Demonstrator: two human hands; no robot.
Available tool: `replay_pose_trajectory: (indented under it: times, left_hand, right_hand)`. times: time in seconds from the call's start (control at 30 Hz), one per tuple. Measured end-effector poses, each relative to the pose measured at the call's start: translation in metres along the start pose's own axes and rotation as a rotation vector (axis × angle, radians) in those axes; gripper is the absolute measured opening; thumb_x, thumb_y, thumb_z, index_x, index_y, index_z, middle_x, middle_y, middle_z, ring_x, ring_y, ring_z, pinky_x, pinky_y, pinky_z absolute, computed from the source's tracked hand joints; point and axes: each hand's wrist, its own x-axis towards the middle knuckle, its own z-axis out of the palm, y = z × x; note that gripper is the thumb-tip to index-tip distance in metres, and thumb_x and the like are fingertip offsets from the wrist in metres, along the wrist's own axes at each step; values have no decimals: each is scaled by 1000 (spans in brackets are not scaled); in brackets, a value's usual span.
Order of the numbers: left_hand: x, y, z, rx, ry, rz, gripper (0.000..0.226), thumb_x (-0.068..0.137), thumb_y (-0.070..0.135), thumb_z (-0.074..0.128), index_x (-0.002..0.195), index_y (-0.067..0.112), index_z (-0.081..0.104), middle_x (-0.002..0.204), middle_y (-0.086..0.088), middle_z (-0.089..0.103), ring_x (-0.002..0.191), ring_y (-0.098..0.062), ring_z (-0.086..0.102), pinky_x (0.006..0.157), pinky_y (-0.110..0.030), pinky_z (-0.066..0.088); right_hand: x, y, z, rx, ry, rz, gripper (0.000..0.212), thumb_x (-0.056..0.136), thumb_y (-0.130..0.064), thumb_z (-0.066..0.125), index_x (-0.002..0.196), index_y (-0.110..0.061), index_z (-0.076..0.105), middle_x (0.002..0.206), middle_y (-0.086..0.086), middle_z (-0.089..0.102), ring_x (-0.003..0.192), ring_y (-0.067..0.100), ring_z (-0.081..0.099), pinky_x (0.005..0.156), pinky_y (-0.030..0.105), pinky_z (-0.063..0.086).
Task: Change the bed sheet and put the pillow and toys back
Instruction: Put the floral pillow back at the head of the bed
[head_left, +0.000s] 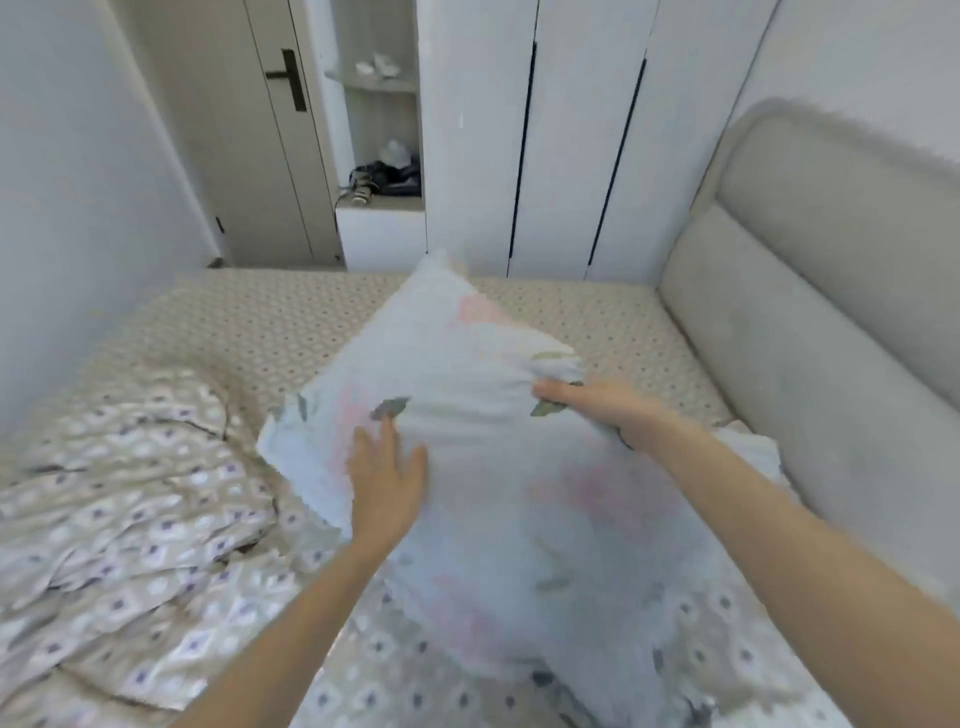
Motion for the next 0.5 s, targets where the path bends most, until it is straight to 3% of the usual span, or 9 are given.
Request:
replay_pose_trajectory:
  times: [0.03,0.07,0.13,0.2,0.27,0.3,0.37,0.43,0.5]
  left_hand:
    - [2,11,1,-131,-26,-86,77,95,46,47,153,24,3,160,-9,0,147,-27,2,118,-42,8]
    - [5,22,3,-292,-34,-162,87,91,48,55,153,15,4,158,-10,11,146,-27,11,119,-41,13]
    - [2,51,9,-601,-47,-277,91,86,50,63,151,12,12,147,2,31,137,-23,32,114,-42,27]
    - [1,73,13,-705,-85,-282,80,87,50,59,150,16,22,145,4,37,134,-19,40,113,-36,31]
    - [6,95,16,-739,-194,-231,75,83,56,58,144,17,38,139,9,44,129,-17,46,111,-30,31]
    - [10,101,14,-756,-280,-215,74,80,60,58,140,18,46,137,7,51,125,-17,51,111,-32,34]
    - [14,121,17,-777,-425,-190,68,78,64,60,130,21,57,125,1,64,114,-18,61,106,-39,41]
    - [15,139,23,-773,-472,-184,61,76,62,63,123,23,63,113,3,70,103,-15,67,95,-36,49]
    - [14,152,35,-773,-513,-204,57,73,59,69,117,24,65,105,5,73,93,-12,70,80,-31,53]
  right_hand:
    - [-1,-6,-8,97,31,5,6,82,-39,73,80,-34,75,96,-26,68,96,1,61,80,15,46]
    - [-3,-12,-16,163,68,-3,15,83,-37,72,96,-29,70,113,-16,63,108,7,56,86,16,43]
    - [-17,-24,-40,315,148,12,40,82,-39,73,114,-19,63,127,-2,58,117,17,55,100,28,43]
    - [-31,-30,-64,508,188,57,38,82,-38,73,112,-16,66,111,6,70,98,20,68,86,34,55]
    - [-41,-29,-91,648,201,61,19,87,-33,68,92,-16,71,83,5,75,70,16,72,60,28,58]
    - [-43,-28,-98,696,202,70,19,89,-33,66,83,-16,73,75,4,75,63,15,72,53,27,57]
    - [-49,-20,-119,725,220,72,21,89,-37,64,80,-19,72,75,2,75,64,13,71,58,27,58]
    - [-55,-13,-137,699,271,52,19,87,-38,67,94,-20,69,85,0,74,72,13,71,70,29,57]
    - [-58,0,-153,611,391,30,24,83,-37,72,97,-18,69,90,0,73,77,13,70,73,28,57]
